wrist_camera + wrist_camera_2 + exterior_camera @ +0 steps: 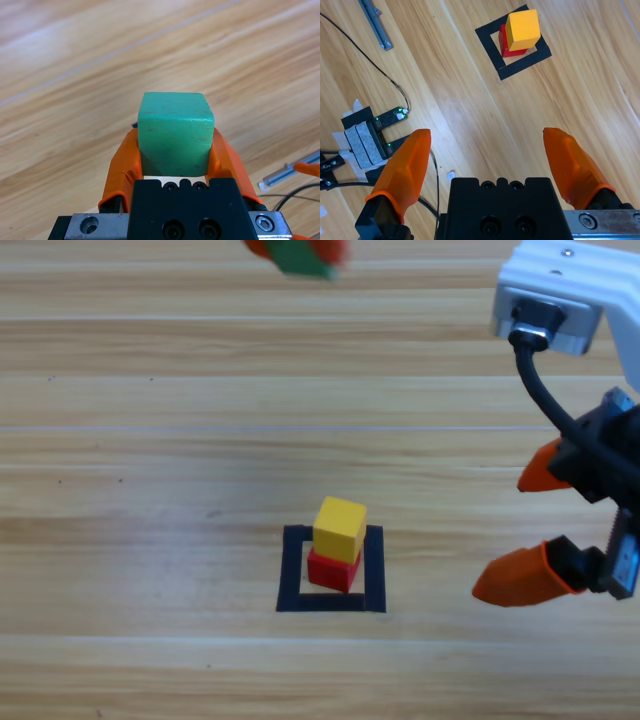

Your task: Stack the blocks in the rectangular block: red at the bottom, yellow in the middle, green on top

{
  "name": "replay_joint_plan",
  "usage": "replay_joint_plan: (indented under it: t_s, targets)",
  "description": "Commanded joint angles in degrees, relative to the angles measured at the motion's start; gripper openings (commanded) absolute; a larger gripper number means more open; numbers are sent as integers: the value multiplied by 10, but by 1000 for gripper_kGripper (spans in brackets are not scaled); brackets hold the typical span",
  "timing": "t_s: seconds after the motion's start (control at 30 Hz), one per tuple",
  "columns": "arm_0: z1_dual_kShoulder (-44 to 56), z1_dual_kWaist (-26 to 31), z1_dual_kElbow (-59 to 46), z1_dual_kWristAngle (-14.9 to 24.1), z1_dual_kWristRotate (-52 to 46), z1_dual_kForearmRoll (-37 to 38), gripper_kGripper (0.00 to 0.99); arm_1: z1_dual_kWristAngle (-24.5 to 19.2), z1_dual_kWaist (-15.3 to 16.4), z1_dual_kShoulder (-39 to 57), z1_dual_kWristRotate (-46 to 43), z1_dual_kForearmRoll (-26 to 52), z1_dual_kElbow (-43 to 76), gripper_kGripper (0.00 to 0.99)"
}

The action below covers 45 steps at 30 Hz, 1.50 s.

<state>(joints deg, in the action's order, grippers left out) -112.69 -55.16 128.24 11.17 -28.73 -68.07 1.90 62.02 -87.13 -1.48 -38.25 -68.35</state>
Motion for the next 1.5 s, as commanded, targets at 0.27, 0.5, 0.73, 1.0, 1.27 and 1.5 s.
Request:
replay_joint_plan:
  t_s: [0.27, 0.5, 0.73, 1.0, 1.27, 1.5]
  targets:
    - [-97, -61, 3, 14, -114, -51, 35, -3, -16, -5, 8, -10, -1, 989]
    - [-122, -51, 2, 0, -157, -105, 35, -2, -16, -6, 10, -10, -3, 989]
    - [-143, -50, -4, -20, -124, -122, 35, -1, -16, -8, 9, -11, -3, 989]
    - [-179, -49, 6, -30, -115, -119, 35, -1, -16, -12, 9, -11, -3, 989]
    - [-200, -47, 15, -32, -119, -115, 35, -2, -16, -14, 10, -11, -3, 989]
    - [-213, -45, 14, -33, -118, -102, 35, -2, -16, -15, 9, -11, -3, 989]
